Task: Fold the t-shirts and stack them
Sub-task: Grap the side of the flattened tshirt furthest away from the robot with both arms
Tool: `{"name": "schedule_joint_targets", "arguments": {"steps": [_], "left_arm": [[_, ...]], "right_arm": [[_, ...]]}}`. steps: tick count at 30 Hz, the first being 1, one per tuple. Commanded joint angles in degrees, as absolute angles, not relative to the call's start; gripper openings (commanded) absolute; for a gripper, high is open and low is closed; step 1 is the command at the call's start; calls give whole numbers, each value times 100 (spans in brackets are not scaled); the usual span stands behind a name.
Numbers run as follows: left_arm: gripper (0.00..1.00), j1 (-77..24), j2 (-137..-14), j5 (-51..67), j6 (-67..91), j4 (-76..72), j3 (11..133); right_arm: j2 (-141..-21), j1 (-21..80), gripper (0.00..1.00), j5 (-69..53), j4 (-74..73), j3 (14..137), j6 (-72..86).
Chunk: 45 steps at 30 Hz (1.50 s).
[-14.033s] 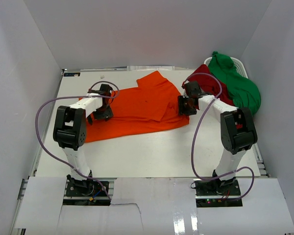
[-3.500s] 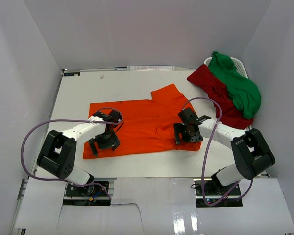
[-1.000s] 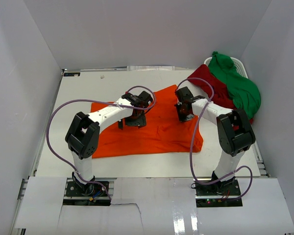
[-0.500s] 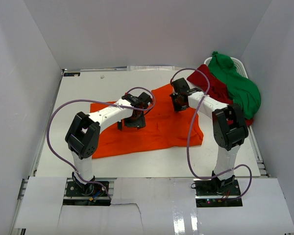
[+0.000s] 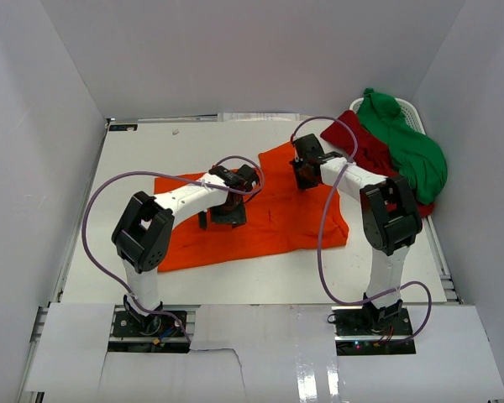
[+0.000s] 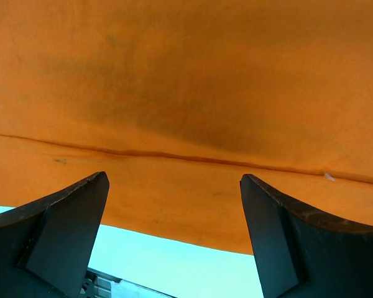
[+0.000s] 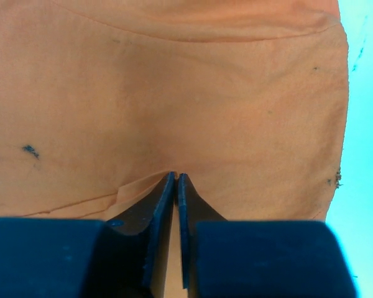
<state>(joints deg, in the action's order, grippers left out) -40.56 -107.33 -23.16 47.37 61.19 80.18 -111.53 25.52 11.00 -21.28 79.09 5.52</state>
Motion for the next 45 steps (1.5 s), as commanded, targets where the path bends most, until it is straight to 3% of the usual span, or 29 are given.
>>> {"name": "schedule_joint_targets", "arguments": {"steps": [1,3,9,13,14,16,17,24,31,37,45], "left_arm": [[98,-4043,-10459,-2487,4843,6082,7911],[98,-4043,-10424,-2496,4869,6082,7849],[98,-4034,-10222,-2707,4904,6143,7629],[98,-3912,-10125,-2874,4974,6336,7690],[98,-3850,-10064,-2883,4975,6354,7760],[98,-3666,-9976,-2953,4870,6372,7831],[98,-3578,-9897,-3066,4808,6381,7927],[98,-1875,-10027,-3145,3903,6179,8786],[98,-924,-10581,-2945,3866,6179,9685],[98,-826,-10907,-2918,4113,6091,9914],[98,-826,-11162,-3032,4140,6038,10186]], "right_arm": [[-11258,2514,12,1187,-1881,8287,466],[-11390,2514,8,1204,-1925,8358,483],[-11426,2514,28,1757,-2056,8551,580],[-11312,2514,30,1986,-2145,8745,563],[-11277,2522,41,2012,-2162,8823,563],[-11276,2514,42,2048,-2171,8920,528],[-11320,2496,51,2030,-2180,9060,493],[-12102,2321,51,1828,-2259,10096,378],[-12954,1969,51,1047,-1987,11055,237],[-13499,1784,51,370,-1688,11601,141],[-13543,1740,56,133,-774,11416,27]]}}
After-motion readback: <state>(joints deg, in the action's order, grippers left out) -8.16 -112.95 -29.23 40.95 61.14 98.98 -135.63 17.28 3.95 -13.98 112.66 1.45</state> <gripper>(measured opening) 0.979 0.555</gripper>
